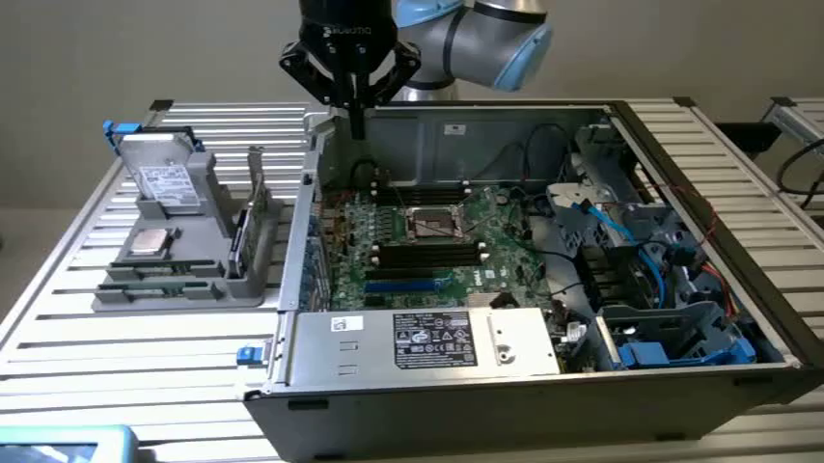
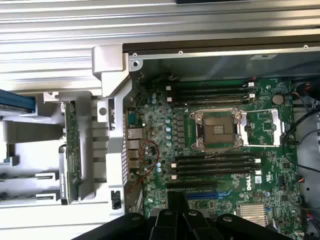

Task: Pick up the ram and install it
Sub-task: 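Reach for the ram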

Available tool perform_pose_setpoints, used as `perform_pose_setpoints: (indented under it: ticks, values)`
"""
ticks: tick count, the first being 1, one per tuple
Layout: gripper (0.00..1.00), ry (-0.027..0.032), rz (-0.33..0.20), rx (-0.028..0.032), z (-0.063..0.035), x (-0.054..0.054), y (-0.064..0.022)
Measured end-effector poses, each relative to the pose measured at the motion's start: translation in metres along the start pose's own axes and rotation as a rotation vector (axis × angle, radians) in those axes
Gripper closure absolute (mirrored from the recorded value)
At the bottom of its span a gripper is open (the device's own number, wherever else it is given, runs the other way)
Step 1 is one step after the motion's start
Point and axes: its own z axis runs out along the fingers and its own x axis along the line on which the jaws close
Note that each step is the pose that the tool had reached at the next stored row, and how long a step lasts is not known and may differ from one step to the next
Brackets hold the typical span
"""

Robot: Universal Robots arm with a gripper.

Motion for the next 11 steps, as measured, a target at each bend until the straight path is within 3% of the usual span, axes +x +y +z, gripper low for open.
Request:
perform_pose_setpoints:
  ticks: [11]
  values:
    - [0.89, 0.0000, 0.000, 0.0000, 0.0000, 0.0000, 0.0000]
